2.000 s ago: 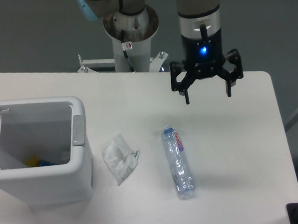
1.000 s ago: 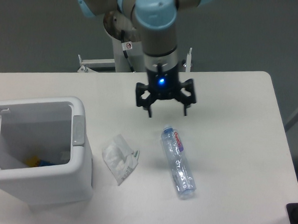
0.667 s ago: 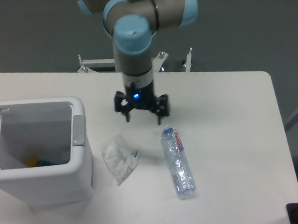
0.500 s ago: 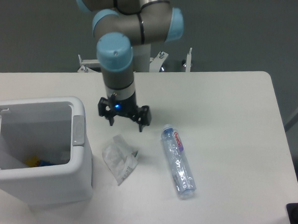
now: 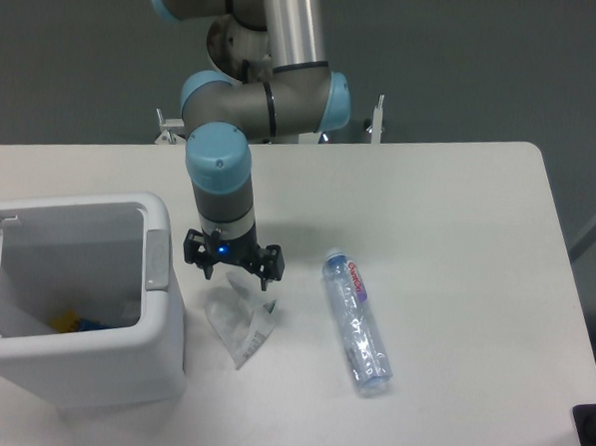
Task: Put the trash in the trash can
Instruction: 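Close the gripper on the white tissue and lift it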
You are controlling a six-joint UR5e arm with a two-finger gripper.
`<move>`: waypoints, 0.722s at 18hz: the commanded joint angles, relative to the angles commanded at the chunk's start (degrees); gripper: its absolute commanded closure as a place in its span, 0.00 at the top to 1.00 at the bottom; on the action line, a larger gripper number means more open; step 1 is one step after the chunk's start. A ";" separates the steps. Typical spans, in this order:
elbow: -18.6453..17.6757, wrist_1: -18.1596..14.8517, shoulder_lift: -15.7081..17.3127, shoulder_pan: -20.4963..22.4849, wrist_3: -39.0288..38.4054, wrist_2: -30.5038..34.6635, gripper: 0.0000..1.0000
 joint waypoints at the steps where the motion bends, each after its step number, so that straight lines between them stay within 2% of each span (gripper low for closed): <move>1: -0.09 0.09 0.00 0.09 -0.17 0.62 0.57; 2: -0.09 0.00 0.00 0.35 -0.18 0.63 0.41; 3: 0.00 0.00 0.26 0.70 -0.18 0.28 0.17; 4: 0.09 -0.09 0.35 0.70 -0.26 0.10 0.03; 5: 0.09 -0.09 0.35 0.79 -0.26 0.10 0.00; 9: 0.35 -0.18 2.02 2.81 -0.09 -0.16 0.00; 13: 2.71 -0.26 3.33 5.09 -0.26 -0.42 0.00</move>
